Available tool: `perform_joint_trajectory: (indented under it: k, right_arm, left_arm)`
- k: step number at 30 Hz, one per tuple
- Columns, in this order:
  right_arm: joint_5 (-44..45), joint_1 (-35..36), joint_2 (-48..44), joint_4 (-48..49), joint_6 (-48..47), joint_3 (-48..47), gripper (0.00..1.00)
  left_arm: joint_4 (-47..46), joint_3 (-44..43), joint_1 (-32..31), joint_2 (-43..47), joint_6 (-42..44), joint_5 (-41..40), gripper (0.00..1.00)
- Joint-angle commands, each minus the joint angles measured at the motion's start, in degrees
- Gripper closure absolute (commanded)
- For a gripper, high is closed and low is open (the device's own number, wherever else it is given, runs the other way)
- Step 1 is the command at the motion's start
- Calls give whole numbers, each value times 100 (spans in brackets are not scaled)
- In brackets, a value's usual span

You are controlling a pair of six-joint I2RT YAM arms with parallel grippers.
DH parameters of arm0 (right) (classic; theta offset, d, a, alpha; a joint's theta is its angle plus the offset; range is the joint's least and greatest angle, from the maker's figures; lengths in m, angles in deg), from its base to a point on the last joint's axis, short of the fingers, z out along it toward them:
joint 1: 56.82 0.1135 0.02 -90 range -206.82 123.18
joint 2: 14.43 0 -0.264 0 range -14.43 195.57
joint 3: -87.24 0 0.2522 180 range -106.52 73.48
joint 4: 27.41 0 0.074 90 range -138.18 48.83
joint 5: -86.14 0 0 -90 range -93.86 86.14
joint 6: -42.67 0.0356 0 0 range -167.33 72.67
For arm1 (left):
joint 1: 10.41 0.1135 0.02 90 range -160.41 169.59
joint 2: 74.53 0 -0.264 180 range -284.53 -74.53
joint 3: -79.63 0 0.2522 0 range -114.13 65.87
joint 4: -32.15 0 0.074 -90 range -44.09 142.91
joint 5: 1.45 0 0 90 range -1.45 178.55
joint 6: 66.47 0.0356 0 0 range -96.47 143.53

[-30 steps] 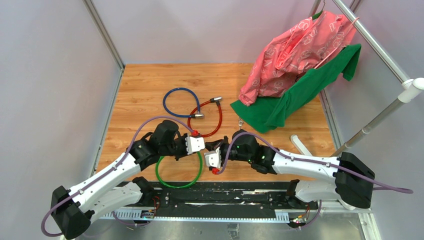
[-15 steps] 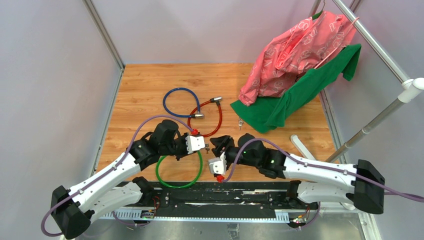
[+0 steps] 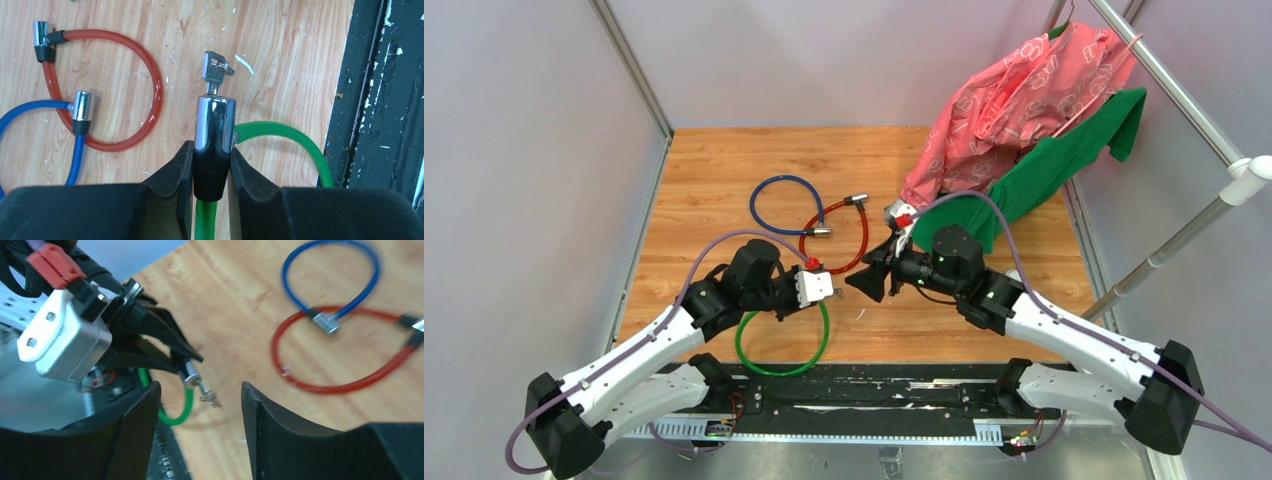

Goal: Lock with the key
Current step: Lock the lock.

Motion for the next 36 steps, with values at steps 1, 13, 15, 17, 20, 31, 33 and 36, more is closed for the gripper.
perform_joint_trajectory:
  k: [1, 13, 15, 17, 20, 31, 33, 36]
  right_arm:
    - [-598, -51, 446, 482, 2643, 279, 35]
    - [-1039, -144, 1398, 239, 1923, -107, 56]
    - [-1132, -156, 1417, 339, 1876, -36, 60]
    - [-1135, -165, 1476, 434, 1845, 7, 64]
    - [-1322, -165, 1652, 379, 1700, -139, 67]
    - [-1638, -166, 1815, 417, 1293, -223, 100]
    - [-1701, -161, 1822, 298, 913, -209, 100]
    - [-1411, -39, 1708, 186, -150, -103, 100]
  left_arm:
    - [-387, -23, -38, 120, 10, -7, 100]
    - [-414, -31, -37, 125, -33, 18, 100]
    - [-419, -32, -39, 112, -28, 18, 100]
    - [-424, -32, -41, 104, -35, 18, 100]
    - [-426, -57, -33, 86, -39, 28, 100]
    - [-357, -84, -35, 105, -30, 18, 100]
    - [-382, -102, -33, 107, -24, 33, 100]
    - [-344, -142, -35, 103, 18, 120, 100]
